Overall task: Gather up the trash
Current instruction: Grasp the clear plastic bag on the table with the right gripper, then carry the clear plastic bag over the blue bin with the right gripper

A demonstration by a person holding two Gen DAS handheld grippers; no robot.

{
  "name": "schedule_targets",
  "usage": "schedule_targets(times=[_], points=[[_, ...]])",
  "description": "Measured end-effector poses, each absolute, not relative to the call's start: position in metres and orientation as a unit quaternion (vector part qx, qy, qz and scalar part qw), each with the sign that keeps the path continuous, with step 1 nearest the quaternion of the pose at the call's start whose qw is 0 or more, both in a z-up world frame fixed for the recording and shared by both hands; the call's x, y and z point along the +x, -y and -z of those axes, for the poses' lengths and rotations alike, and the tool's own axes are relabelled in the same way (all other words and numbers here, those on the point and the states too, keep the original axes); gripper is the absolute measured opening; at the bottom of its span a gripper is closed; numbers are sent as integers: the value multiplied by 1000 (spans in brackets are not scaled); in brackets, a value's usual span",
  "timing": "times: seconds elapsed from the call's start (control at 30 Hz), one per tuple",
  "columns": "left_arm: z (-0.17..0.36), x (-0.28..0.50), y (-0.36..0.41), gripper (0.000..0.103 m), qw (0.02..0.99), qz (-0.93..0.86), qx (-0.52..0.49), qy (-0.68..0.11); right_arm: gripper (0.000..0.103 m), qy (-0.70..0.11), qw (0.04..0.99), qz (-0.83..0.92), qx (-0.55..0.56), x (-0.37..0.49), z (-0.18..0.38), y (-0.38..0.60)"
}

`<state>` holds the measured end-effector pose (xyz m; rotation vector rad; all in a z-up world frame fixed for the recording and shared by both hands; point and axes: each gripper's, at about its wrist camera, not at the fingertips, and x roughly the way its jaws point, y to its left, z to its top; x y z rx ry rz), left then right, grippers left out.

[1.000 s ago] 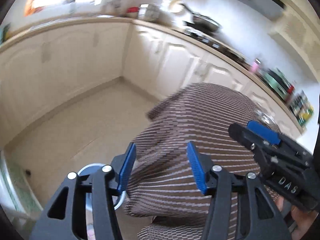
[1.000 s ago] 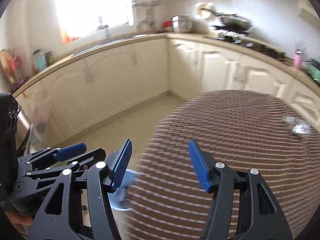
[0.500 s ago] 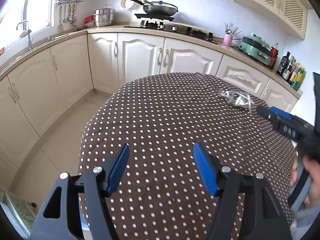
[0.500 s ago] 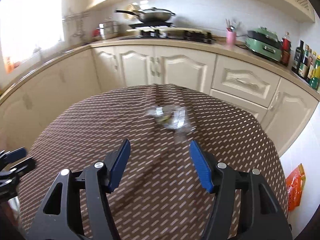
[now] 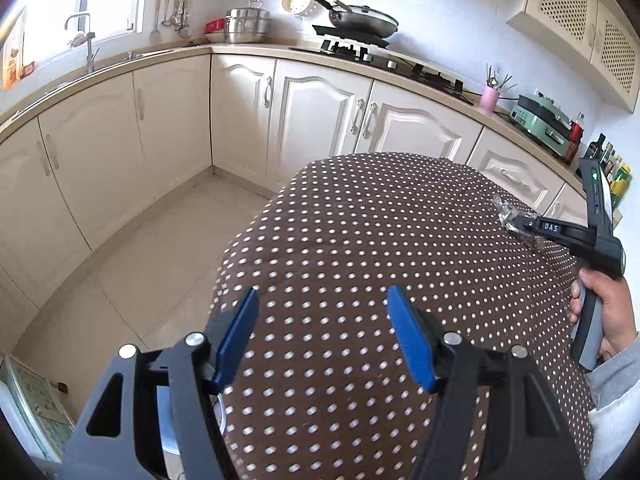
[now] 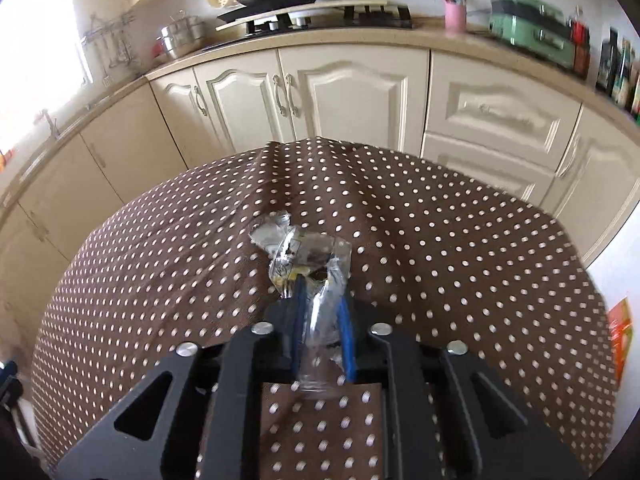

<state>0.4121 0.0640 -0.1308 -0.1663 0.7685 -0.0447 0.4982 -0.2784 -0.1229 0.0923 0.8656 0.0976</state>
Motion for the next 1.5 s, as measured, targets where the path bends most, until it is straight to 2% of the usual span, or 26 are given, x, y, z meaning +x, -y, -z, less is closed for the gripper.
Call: schedule_targets(times=[0.03,0.33,0.53,0.7,0.83,1.13,1.33,1.5], points=[[130,406,-70,65,924,21,-83,-373,3,-413,908,-60,39,487,117,269],[132,335,-142,65,924,-12,-120,-362,2,-357,908,-218,-8,373,64,135],[160,269,-212,67,913,-65,-167,-368,2,-354,877,-322,-26,299,64,30],[211,233,-259,69,895,-116,-186,-388,3,-389,838,-379,-58,259,106,-61],[268,219,-294,68,874,-149,-227,-403,3,-428,808,-396,-85,252,165,-117],[398,229,-328,68,809,-178,-315,-464,3,-510,764,-377,-119,286,287,-166],[468,228,-327,68,779,-209,-342,-482,3,-534,757,-350,-138,303,337,-173],[534,229,-280,68,756,-205,-376,-495,3,-551,748,-338,-153,310,375,-171]])
